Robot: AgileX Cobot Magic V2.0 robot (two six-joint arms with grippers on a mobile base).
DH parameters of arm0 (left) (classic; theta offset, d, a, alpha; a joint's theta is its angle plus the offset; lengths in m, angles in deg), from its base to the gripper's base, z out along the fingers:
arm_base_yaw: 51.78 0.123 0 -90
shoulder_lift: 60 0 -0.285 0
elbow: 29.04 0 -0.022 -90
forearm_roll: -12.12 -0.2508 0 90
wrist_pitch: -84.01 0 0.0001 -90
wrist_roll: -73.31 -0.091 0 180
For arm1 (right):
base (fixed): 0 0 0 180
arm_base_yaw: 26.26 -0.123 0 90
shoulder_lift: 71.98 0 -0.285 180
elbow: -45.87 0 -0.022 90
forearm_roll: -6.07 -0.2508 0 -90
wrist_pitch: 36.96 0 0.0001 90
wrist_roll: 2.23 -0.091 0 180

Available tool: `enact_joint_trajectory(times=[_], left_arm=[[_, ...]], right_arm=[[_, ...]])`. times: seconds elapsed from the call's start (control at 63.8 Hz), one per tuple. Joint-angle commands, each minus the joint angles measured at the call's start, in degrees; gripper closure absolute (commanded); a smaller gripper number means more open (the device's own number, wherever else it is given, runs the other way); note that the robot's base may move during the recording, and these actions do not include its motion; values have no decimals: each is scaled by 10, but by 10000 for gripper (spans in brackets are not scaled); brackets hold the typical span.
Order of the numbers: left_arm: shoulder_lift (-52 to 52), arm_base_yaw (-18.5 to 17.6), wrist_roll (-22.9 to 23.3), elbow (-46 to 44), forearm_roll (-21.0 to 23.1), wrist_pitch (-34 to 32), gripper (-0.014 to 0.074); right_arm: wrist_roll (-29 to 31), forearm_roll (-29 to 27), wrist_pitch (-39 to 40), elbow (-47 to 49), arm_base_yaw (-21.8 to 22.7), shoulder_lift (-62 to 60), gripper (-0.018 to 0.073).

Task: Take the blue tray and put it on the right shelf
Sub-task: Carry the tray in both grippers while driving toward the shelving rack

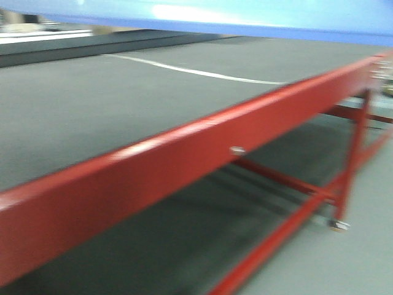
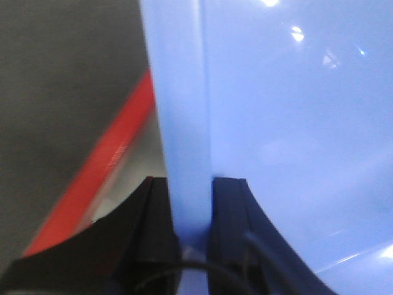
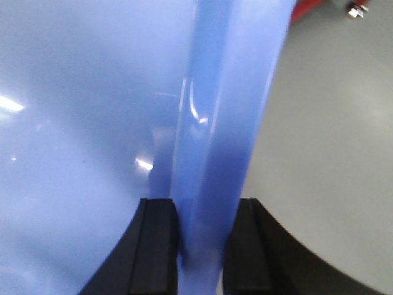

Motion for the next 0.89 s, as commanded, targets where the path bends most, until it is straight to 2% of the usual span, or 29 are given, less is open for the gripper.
enact_joint_trajectory(times=[0.0,0.877], left_arm=[[-17,-9,-23,-13,15,42,645],[-17,-9,-23,-13,15,42,645]], right_arm=[[21,-8,39,17,-2,-9,502],[21,-8,38,17,-2,-9,502]])
